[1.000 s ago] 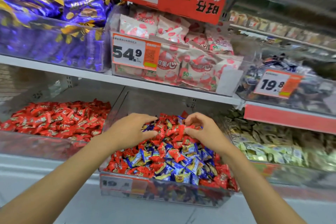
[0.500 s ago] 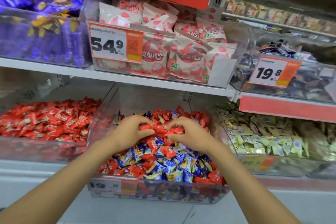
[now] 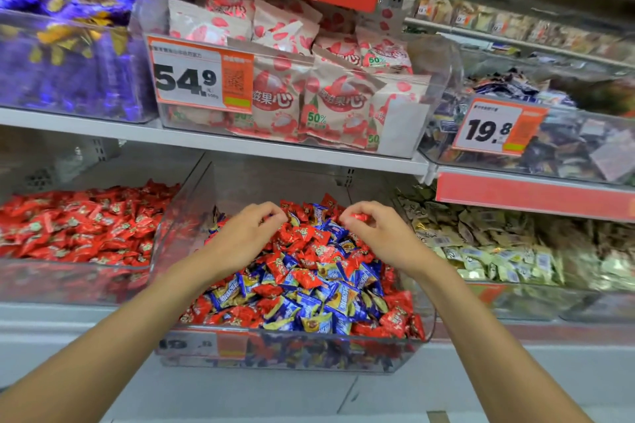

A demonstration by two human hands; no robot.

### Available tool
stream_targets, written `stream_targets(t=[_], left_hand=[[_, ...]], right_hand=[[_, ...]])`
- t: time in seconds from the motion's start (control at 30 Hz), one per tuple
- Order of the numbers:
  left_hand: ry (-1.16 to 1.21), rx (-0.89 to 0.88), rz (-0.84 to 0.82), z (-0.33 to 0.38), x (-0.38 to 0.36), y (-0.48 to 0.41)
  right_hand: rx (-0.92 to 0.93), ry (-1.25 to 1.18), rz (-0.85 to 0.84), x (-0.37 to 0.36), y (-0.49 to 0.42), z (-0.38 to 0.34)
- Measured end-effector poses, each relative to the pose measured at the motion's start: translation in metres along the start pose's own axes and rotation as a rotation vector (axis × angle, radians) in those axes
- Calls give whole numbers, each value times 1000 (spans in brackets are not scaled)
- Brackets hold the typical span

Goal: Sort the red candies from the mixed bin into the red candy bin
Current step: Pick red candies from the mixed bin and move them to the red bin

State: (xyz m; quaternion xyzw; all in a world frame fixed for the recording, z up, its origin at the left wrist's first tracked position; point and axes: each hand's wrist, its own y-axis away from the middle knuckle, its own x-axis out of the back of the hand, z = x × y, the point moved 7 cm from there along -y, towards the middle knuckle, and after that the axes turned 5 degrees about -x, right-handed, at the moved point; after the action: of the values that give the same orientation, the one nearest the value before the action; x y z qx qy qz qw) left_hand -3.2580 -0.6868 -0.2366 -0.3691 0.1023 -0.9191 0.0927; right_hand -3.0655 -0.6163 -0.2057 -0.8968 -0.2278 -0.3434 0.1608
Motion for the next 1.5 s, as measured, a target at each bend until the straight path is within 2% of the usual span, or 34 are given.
stream_targets(t=[0.1, 0.2, 0.3, 0.4, 0.57, 0.67, 0.8, 0.9, 1.0, 1.13, 1.2, 1.37, 1.5], left_hand=[[-147, -14, -92, 3, -17, -4], [-220, 1, -221, -10, -34, -8], [-176, -11, -189, -19, -30, -11], [-178, -36, -154, -22, -26, -9], [-150, -95, 60, -7, -3, -5], [-133, -68, 59, -7, 4, -4], [77, -1, 53, -13, 6, -3], [126, 19, 95, -11, 10, 0], [113, 7, 124, -11, 17, 2], [-82, -49, 67, -11, 17, 4], [-100, -22, 35, -15, 13, 5], [-90, 18, 10, -17, -4, -2], [-221, 53, -75, -20, -20, -11]], right_hand=[[7, 19, -14, -8, 0, 2], [19, 200, -143, -24, -1, 8], [0, 289, -282, -31, 4, 17], [3, 243, -313, -30, 9, 15], [-33, 72, -266, -25, 9, 13], [-27, 12, -142, -6, 6, 6], [-18, -23, 23, 7, 0, -1], [2, 4, 79, -5, -10, -9], [14, 77, 17, -30, -18, -16], [34, 322, -239, -63, -17, -12], [31, 351, -286, -67, -17, -7], [21, 198, -193, -53, -17, 2], [64, -10, -69, -25, -13, -5]])
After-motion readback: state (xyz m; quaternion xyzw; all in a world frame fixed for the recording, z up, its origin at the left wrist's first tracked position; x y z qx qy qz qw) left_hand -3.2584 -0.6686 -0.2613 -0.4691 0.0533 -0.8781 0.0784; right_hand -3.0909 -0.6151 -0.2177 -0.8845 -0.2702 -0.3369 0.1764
